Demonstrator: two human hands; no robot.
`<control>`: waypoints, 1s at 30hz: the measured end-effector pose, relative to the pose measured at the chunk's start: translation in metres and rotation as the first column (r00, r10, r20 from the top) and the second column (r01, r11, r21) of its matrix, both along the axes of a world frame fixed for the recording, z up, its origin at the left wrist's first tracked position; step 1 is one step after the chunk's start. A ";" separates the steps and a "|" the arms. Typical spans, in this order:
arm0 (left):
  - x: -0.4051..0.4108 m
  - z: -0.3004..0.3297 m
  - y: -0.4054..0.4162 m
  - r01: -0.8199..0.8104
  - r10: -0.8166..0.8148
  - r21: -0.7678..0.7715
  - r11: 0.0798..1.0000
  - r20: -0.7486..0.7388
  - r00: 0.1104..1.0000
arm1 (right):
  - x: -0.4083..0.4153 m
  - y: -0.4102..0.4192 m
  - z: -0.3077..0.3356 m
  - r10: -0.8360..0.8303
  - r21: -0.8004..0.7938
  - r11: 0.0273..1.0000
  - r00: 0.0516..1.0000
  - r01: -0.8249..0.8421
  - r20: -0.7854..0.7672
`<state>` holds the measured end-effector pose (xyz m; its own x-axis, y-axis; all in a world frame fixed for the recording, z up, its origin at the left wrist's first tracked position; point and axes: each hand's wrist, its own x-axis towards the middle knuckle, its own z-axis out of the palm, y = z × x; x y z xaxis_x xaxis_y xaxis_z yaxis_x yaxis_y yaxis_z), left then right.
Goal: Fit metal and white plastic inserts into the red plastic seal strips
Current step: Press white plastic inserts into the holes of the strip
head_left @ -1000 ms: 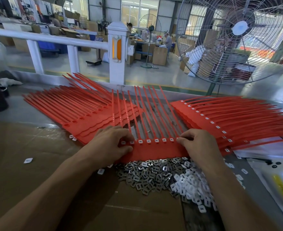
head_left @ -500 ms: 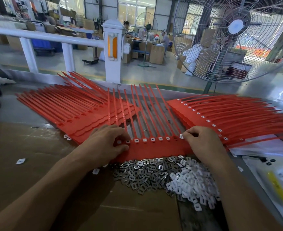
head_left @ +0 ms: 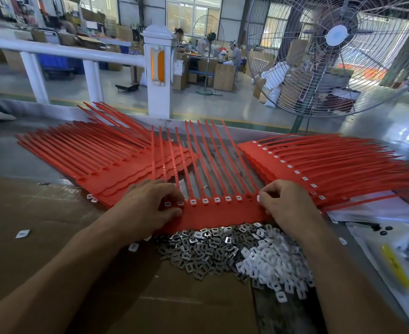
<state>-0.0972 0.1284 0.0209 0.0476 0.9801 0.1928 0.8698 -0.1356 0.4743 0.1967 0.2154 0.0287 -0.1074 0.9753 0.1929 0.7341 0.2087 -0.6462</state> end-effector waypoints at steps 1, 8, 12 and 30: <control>0.000 0.000 0.000 0.000 0.000 0.002 1.000 0.004 1.000 | -0.001 0.001 0.000 -0.015 0.005 1.000 0.999 0.015 -0.049; 0.000 0.000 -0.001 0.001 -0.001 0.000 1.000 0.016 1.000 | -0.001 0.002 -0.002 -0.032 -0.046 0.999 0.959 0.020 -0.282; 0.000 0.000 -0.001 -0.001 0.001 -0.012 1.000 0.013 1.000 | -0.003 0.005 -0.005 -0.050 -0.060 0.998 0.963 0.036 -0.263; 0.001 0.001 -0.002 0.001 -0.001 -0.002 1.000 0.000 1.000 | -0.021 0.010 -0.011 0.005 0.035 0.999 0.995 -0.002 -0.097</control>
<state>-0.0965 0.1263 0.0220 0.0487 0.9803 0.1912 0.8699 -0.1357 0.4742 0.1762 0.2252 0.0180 -0.0903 0.9675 0.2363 0.6676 0.2348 -0.7065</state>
